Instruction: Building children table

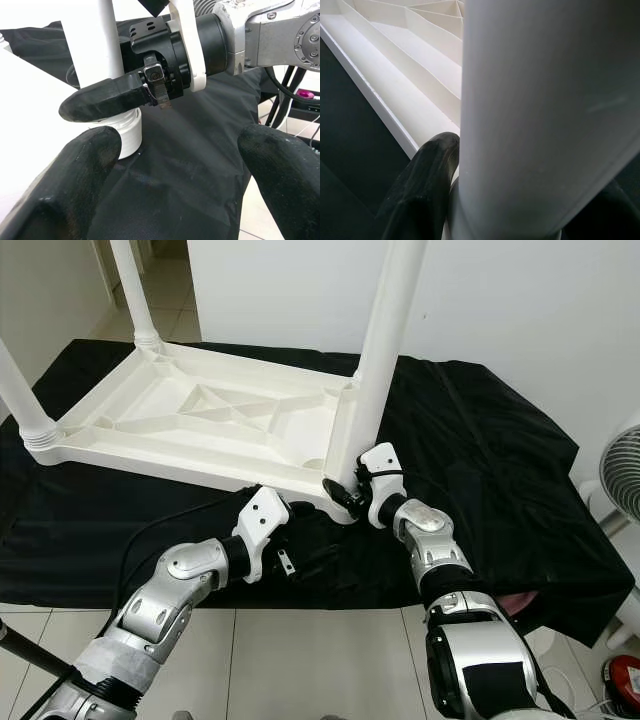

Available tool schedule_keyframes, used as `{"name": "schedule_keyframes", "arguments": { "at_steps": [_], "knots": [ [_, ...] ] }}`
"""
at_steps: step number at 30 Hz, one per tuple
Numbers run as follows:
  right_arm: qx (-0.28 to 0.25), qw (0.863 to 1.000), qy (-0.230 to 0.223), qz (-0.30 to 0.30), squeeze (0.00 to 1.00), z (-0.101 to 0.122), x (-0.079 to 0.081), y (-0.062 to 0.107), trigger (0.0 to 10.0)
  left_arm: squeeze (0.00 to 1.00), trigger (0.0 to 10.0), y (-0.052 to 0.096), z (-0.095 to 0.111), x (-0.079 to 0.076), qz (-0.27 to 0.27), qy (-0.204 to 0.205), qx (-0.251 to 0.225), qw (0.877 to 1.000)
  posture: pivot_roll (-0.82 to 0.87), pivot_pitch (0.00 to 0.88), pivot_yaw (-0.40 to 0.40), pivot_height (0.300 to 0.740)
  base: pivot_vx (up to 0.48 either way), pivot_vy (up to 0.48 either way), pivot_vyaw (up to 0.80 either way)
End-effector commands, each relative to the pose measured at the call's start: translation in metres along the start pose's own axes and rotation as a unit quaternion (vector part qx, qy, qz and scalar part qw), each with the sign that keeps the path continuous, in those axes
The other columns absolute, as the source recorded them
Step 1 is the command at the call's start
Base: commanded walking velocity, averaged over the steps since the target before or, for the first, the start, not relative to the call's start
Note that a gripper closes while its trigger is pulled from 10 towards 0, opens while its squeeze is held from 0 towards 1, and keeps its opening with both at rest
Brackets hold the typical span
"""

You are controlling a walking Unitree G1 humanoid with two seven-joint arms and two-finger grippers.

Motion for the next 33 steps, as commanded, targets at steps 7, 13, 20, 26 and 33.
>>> {"name": "schedule_keyframes", "arguments": {
  "at_steps": [7, 13, 20, 26, 33],
  "knots": [
    [0.005, 0.996, -0.037, -0.081, 0.0, -0.01, -0.002, 0.005, 10.0, 0.0, 10.0, 0.003, -0.005, 0.001, 0.02, 0.002, 0.006, 1.0, -0.03, 0.0, -0.061, 0.74, 0.0, 0.0, 0.0],
    [-0.009, 0.988, -0.068, -0.137, 0.0, -0.006, 0.007, 0.004, 10.0, 0.0, 10.0, 0.003, -0.007, -0.002, 0.019, 0.005, 0.007, 1.0, -0.03, 0.0, -0.069, 0.74, 0.0, 0.0, 0.0],
    [-0.01, 0.964, -0.098, -0.249, 0.0, -0.003, 0.019, 0.007, 10.0, 0.0, 10.0, 0.004, -0.009, -0.003, 0.018, 0.005, 0.009, 1.0, -0.03, 0.0, -0.076, 0.74, 0.0, 0.0, 0.0],
    [0.007, 0.938, -0.103, -0.332, 0.0, -0.006, 0.032, 0.012, 10.0, 0.0, 10.0, 0.004, -0.009, -0.004, 0.017, 0.004, 0.01, 1.0, -0.03, 0.0, -0.077, 0.74, 0.0, 0.0, 0.0],
    [0.023, 0.935, -0.107, -0.338, 0.0, -0.006, 0.043, 0.011, 10.0, 0.0, 10.0, 0.006, -0.01, -0.002, 0.019, 0.003, 0.013, 1.0, -0.03, 0.0, -0.074, 0.74, 0.0, 0.0, 0.0]
  ]
}}
Point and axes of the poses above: a point about 5 cm out from each wrist's last joint towards the gripper, its own y axis pointing back from the gripper into the wrist, its own z axis along the axis of the wrist's last joint, x = y × z, the point moved 2 cm from there along -y, pointing out of the wrist towards the gripper, and after that the axes turned 6 degrees about y, right-handed, at the moved point
